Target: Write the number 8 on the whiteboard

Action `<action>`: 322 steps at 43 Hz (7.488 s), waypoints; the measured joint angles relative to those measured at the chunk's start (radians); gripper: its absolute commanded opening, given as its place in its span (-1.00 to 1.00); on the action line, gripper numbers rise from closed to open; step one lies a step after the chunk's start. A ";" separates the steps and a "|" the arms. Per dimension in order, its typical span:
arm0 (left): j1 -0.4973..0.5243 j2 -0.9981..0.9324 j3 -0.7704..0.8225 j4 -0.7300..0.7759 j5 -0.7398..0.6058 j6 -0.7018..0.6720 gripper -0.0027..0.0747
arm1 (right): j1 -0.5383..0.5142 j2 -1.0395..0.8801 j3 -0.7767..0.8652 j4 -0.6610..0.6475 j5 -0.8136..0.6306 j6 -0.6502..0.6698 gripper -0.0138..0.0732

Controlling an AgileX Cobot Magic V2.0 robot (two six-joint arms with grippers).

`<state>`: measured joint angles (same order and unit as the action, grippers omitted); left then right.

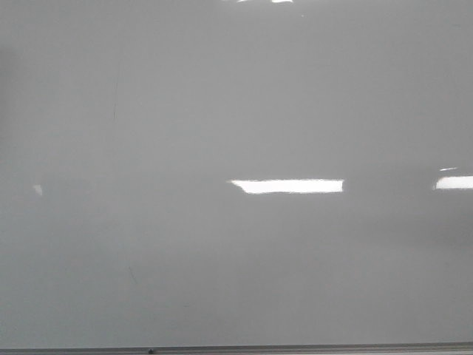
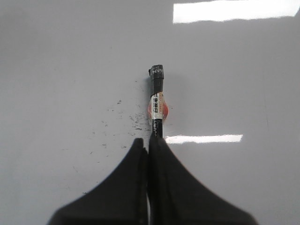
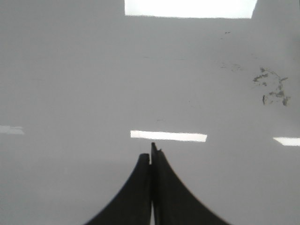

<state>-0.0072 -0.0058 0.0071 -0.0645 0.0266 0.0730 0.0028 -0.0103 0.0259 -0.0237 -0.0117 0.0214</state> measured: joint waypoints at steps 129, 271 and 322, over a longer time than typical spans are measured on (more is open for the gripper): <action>0.000 0.849 -0.651 0.007 0.511 -0.002 0.42 | 0.000 0.740 -0.722 0.044 0.636 -0.089 0.56; -0.782 1.473 -1.135 -0.258 0.967 0.805 -0.98 | 0.607 1.254 -1.001 0.601 0.877 -0.981 0.54; -0.769 1.424 -1.135 -0.247 0.923 0.768 0.31 | 0.610 1.265 -1.007 0.620 0.868 -0.975 -0.82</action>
<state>-0.7758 1.4183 -1.1282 -0.3119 0.9492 0.8407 0.6132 1.2545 -0.9811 0.5965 0.8561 -0.9540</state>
